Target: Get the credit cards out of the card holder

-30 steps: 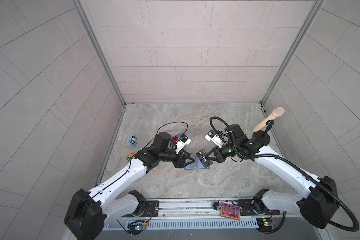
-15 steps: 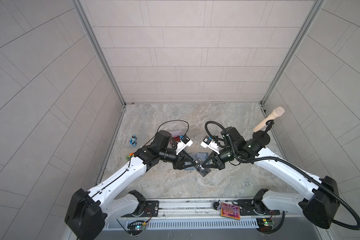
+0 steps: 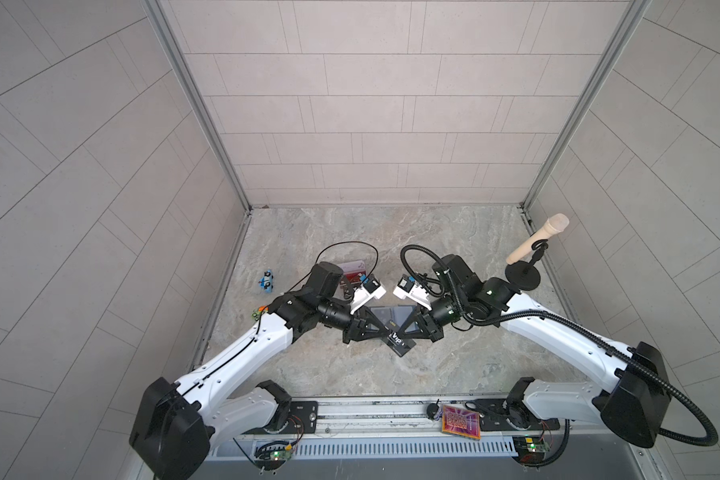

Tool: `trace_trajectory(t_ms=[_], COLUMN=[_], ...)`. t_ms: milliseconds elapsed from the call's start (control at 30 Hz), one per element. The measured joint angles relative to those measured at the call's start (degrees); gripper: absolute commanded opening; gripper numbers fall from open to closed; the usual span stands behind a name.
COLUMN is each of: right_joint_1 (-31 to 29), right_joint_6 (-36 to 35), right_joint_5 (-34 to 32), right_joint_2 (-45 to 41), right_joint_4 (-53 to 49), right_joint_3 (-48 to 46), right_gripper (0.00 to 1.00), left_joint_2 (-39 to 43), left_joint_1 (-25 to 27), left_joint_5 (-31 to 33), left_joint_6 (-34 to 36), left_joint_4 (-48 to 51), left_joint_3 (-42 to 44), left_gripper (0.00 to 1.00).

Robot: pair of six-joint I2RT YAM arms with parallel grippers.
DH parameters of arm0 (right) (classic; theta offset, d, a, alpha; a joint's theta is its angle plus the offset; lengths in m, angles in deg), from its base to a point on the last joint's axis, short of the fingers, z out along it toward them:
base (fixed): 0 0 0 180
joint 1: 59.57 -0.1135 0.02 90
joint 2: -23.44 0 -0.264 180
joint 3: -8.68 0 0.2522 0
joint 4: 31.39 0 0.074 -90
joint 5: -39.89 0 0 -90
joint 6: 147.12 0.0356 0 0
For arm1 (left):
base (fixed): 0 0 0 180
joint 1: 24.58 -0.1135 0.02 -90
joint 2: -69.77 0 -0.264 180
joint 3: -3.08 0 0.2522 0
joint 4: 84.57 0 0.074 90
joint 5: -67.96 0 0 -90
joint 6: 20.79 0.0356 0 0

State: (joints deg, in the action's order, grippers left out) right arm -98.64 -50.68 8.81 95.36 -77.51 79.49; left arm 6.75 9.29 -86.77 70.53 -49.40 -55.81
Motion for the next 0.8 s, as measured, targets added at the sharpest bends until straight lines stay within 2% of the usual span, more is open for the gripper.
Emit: trace_trajectory(t_ms=[133,233,333,533,700,800], right_joint_1=[0.0,0.0,0.6,2.3,4.0,6.0], right_joint_6=[0.4,1.7,4.1,8.5,12.1,14.8], right_joint_5=[-0.8,-2.9,-5.8,-10.0,-14.8,-17.1], right_joint_2=[0.0,-0.4,-1.7,-4.2,-7.3,-9.8], right_joint_4=[0.4,1.3,4.3,8.5,10.8,13.4], right_joint_3=[0.0,-0.1,-1.2,-3.0,-4.7,-6.8], right_gripper=[0.02,0.16,0.25,0.53,0.69,0.74], left_joint_2=[-0.1,-0.1,0.3,0.9,0.9,1.0], left_joint_1=[0.0,-0.1,-0.1,0.0,0.0,0.0], left_joint_5=[0.6,1.9,3.2,8.4,15.7,21.0], left_joint_6=[-0.8,-2.2,-4.3,-11.0,-18.6,-22.5], left_joint_4=[-0.4,-1.5,-4.0,-12.9,-21.0,-24.3], left_joint_3=[0.0,0.2,0.3,3.7,7.0,7.3], left_gripper=[0.00,0.00,0.00,0.00,0.00,0.00])
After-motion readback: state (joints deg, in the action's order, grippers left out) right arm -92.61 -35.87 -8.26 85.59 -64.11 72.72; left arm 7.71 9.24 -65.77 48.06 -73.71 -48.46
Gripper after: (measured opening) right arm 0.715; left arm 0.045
